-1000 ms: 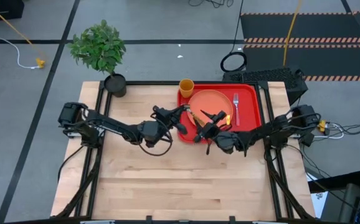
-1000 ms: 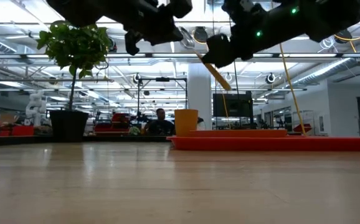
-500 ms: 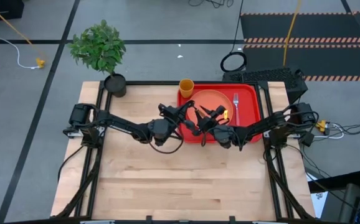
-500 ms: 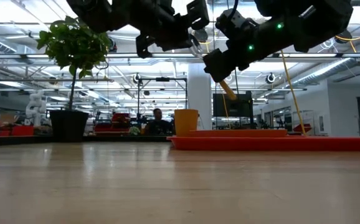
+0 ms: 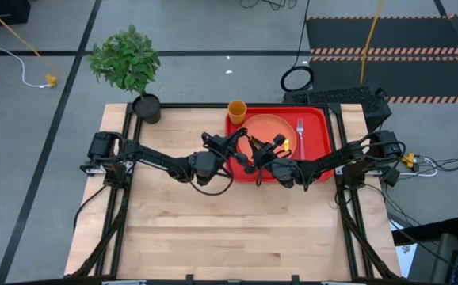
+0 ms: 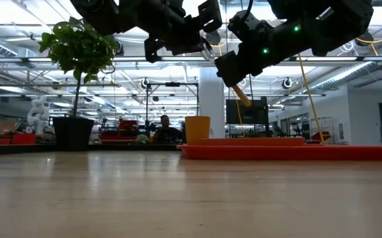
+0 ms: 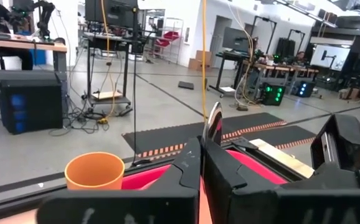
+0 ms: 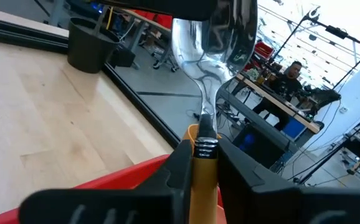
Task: Pick and place plate/cup/fork/spoon on tray
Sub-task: Put the yellow spoon to the right of the pink fork on the red tray
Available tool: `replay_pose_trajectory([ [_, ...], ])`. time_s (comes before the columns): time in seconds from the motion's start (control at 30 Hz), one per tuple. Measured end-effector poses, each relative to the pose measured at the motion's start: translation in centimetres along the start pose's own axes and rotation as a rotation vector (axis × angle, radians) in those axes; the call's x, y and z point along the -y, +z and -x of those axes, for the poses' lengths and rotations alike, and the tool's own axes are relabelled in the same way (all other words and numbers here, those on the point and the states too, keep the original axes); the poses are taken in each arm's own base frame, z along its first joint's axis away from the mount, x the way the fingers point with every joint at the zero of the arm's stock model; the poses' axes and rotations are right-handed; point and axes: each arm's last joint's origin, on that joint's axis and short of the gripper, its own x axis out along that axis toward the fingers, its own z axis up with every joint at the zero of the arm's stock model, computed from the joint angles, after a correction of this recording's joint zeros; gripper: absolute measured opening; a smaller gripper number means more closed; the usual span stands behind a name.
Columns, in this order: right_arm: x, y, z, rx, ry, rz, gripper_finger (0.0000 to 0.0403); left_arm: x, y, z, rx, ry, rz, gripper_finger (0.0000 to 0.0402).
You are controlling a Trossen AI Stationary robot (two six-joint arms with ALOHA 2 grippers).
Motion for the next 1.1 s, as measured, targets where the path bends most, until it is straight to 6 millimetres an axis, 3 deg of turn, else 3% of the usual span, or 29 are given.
replay_pose_trajectory([
  [0.13,-0.1,0.0,0.0,0.004,0.015,0.006,0.0039,0.0,-0.2,0.0,-0.011,-0.002,0.004,0.0019],
  [0.27,-0.2,0.3,0.6,0.021,0.041,0.014,0.0049,-0.1,0.5,0.7,-0.054,-0.023,-0.029,0.0093],
  [0.43,0.8,1.2,1.5,0.012,0.021,-0.031,0.0044,-0.4,3.2,2.5,-0.096,-0.047,-0.105,0.0188],
  [0.57,2.2,1.6,2.2,-0.024,0.015,-0.078,0.0043,-1.1,6.2,4.4,-0.111,-0.081,-0.178,0.0231],
  [0.83,6.8,1.1,3.3,-0.182,0.038,-0.322,0.0044,-3.8,11.2,6.7,-0.099,-0.097,-0.274,0.0245],
  [1.1,11.1,-1.9,4.5,-0.513,0.056,-0.514,0.0045,-4.8,10.9,6.7,-0.155,-0.076,-0.375,0.0246],
])
